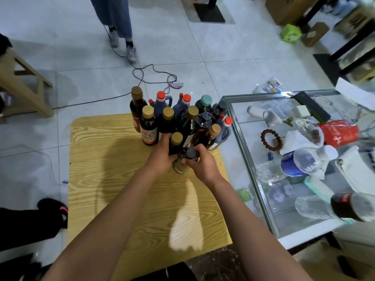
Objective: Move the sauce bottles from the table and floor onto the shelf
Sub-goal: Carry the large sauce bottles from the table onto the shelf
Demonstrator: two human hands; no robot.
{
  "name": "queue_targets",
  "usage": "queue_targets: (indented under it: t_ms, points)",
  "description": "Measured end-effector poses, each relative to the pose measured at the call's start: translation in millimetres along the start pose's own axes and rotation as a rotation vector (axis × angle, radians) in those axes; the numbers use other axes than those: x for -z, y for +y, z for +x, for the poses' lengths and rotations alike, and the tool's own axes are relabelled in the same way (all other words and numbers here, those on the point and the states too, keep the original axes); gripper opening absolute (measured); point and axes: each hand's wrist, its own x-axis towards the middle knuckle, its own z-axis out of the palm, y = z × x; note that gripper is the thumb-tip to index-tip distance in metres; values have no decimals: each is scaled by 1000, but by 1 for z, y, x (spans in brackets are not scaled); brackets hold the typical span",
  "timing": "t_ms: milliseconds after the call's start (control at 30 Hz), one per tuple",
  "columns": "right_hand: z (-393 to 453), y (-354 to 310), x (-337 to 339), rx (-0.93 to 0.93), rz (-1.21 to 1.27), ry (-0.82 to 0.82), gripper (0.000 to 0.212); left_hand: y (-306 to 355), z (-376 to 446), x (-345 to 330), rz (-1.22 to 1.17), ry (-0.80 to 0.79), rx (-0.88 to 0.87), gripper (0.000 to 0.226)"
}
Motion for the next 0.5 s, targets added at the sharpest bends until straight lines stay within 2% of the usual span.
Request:
queue_targets:
  t_ms: [167,333,433,500]
  points:
    - [-4,10,-3,-16,164,81,29,-7,0,-6,32,35,-58,74]
    - [-29,22,7,-60,342,195,26,-9,-20,-5,-10,-143,-38,78]
    - [-54,25,25,-80,402,163,25,8,-44,-1,-69,-231,-19,78]
    - [-78,29,41,-84,434,147,24,32,-62,-3,-143,-218,-9,78]
